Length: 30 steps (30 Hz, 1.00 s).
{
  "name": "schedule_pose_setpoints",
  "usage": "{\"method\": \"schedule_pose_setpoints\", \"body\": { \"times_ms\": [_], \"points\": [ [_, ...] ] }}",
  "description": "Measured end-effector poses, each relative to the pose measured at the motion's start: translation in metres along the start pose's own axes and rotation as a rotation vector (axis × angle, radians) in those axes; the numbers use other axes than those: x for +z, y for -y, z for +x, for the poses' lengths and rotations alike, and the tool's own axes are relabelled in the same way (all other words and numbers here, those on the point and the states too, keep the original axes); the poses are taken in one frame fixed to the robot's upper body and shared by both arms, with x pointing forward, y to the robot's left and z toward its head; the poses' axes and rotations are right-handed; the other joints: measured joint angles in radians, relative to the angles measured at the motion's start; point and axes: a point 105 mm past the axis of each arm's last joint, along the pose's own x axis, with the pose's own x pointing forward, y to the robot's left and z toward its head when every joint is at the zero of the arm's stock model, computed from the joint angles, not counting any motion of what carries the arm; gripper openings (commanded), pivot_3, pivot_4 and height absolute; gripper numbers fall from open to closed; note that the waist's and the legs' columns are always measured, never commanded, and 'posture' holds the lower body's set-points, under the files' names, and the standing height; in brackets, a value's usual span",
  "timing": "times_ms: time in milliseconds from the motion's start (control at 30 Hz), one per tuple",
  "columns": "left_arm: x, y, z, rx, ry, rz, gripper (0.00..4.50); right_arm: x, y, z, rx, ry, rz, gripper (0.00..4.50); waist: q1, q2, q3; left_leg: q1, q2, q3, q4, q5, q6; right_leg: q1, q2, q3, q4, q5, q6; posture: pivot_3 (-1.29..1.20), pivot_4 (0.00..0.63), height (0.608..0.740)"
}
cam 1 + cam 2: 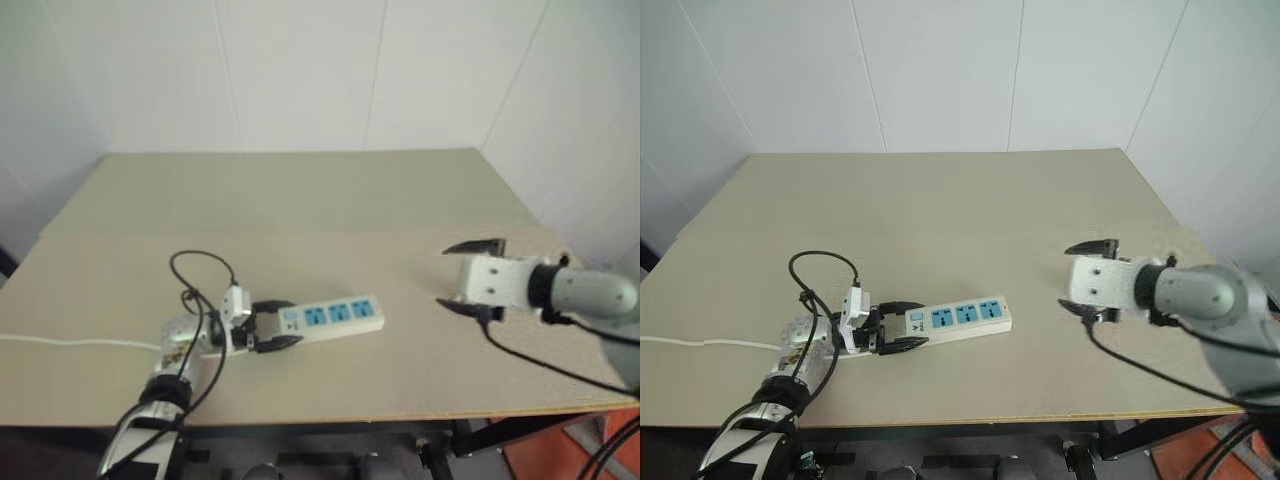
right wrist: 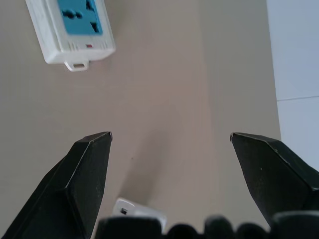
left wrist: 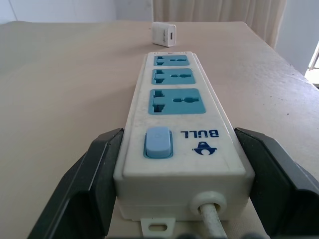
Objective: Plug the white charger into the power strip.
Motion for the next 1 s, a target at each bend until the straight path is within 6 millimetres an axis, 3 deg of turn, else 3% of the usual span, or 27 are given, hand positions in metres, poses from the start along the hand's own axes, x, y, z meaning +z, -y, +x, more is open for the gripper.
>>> {"method": "schedule_pose_setpoints", "body": {
  "times_ms": [167, 433, 733, 1000],
  "points": [
    [0.001, 0.0, 0.006, -0.014, 0.007, 0.008, 3.25, -0.022, 0.022, 0.002, 0.199, -0.023, -0.392, 4.5, -0.005, 0.0, 0.0, 0.001, 0.001, 0.001, -0.002, 0.0, 0.0, -0.001, 0.0, 0.001, 0.0, 0.0, 0.0, 0.0, 0.15, 0.74],
    [0.002, 0.004, 0.011, -0.022, 0.016, 0.016, 3.25, -0.041, 0.016, 0.025, 0.574, -0.04, -0.742, 4.5, 0.0, 0.001, 0.001, -0.002, 0.0, 0.001, -0.001, 0.0, 0.0, -0.004, -0.001, 0.001, 0.001, 0.0, 0.0, 0.0, 0.15, 0.74],
    [0.002, 0.005, 0.008, -0.01, 0.008, 0.014, 3.25, -0.056, 0.003, 0.038, 0.748, -0.056, -0.86, 4.5, -0.005, 0.002, 0.001, 0.0, 0.0, 0.001, -0.001, 0.0, 0.0, -0.004, 0.0, 0.001, 0.003, 0.0, -0.001, 0.0, 0.15, 0.74],
    [0.002, 0.006, 0.009, -0.008, 0.007, 0.022, 3.25, -0.059, -0.008, 0.057, 0.769, -0.043, -0.885, 4.5, -0.004, 0.002, 0.001, -0.001, 0.0, 0.001, -0.001, 0.0, 0.0, -0.005, 0.0, 0.002, 0.003, 0.0, -0.002, 0.0, 0.15, 0.74]
  ]
}}
